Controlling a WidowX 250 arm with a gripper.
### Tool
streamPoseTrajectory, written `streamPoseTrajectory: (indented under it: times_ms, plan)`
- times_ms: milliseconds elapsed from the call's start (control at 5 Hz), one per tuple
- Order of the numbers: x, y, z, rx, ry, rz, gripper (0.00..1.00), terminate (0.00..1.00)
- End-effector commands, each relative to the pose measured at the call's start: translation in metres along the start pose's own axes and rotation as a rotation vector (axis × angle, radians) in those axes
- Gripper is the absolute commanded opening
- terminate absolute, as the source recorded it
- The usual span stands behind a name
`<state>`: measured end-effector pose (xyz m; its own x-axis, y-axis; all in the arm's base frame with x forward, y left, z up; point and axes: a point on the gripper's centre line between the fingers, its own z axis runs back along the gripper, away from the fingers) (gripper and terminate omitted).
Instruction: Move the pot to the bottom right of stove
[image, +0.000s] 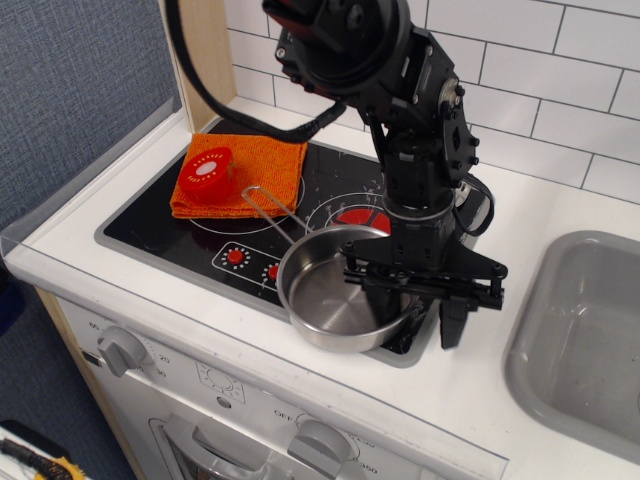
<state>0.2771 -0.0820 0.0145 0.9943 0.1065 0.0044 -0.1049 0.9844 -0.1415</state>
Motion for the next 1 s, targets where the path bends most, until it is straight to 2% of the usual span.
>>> streamPoseTrajectory:
  times_ms: [0,200,400,600,800]
  plan:
    - [-0.0076,0.0057,0.0539,0.004,-0.095,-0.028,1.0,0.0]
    - [-0.0085,0.0048,0.0534,0.039,-0.063,-0.107,1.0,0.0]
    - [-0.0022,0.0031,0.0457,0.106,0.005,-0.278,1.0,0.0]
    - [-0.0022,0.0031,0.0457,0.106,0.005,-0.278,1.0,0.0]
    - [-0.0022,0.0031,0.0457,0.106,0.005,-0.278,1.0,1.0]
